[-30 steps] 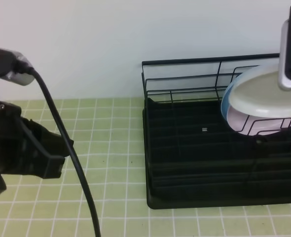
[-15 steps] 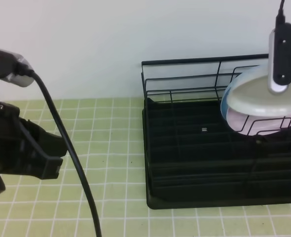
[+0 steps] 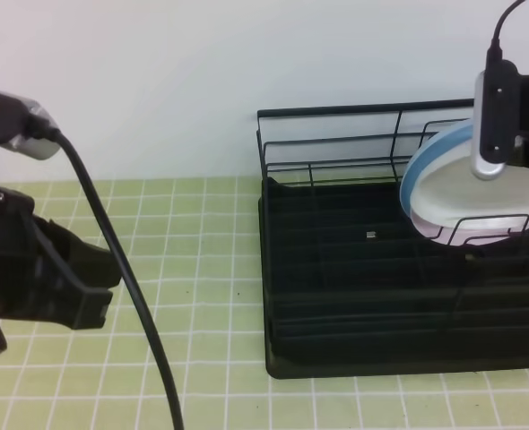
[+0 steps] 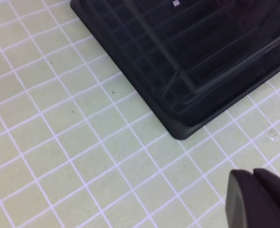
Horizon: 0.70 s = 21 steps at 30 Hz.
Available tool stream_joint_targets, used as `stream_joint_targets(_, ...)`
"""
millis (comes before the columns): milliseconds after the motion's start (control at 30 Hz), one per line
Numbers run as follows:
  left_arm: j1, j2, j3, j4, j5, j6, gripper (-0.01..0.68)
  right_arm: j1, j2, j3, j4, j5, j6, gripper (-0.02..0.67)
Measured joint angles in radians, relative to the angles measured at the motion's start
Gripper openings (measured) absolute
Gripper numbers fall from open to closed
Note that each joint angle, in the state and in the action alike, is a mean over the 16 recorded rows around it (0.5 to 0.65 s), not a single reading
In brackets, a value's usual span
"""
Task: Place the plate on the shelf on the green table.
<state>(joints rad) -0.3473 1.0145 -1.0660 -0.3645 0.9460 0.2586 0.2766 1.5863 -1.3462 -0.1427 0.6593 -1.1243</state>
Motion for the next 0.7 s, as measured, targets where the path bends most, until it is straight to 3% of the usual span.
stream_joint_targets(700,0.0,0.0,0.0,-0.006,0.018,0.0,-0.001,0.0,-0.007,0.0,-0.135,-0.038,0.301,0.35)
